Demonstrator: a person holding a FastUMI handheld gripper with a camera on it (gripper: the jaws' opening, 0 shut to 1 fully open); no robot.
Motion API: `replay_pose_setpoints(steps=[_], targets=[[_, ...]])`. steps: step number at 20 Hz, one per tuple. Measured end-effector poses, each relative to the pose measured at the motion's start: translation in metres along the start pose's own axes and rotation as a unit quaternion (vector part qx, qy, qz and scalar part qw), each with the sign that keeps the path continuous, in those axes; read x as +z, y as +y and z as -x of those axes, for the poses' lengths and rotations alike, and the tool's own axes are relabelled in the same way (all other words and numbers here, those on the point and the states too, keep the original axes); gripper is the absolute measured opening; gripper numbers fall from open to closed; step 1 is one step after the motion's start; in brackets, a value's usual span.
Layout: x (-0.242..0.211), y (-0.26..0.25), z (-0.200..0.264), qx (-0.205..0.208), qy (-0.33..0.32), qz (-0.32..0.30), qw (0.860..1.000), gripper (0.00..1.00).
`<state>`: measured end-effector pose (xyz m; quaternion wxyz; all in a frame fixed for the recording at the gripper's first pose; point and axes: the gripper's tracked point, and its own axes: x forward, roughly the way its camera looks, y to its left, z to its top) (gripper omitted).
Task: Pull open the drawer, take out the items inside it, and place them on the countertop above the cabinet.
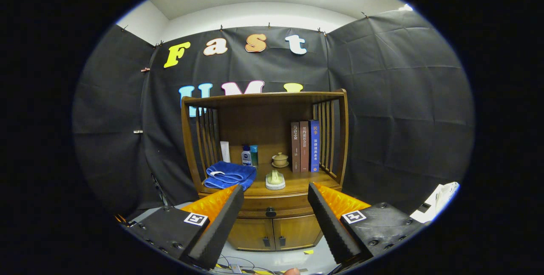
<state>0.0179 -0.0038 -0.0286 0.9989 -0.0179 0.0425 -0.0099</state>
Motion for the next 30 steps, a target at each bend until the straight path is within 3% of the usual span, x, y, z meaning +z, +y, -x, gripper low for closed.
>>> replay_pose_setpoints(steps=[30], targets=[[0.01, 0.007, 0.004, 0.012, -0.018, 0.002, 1.0, 0.99]])
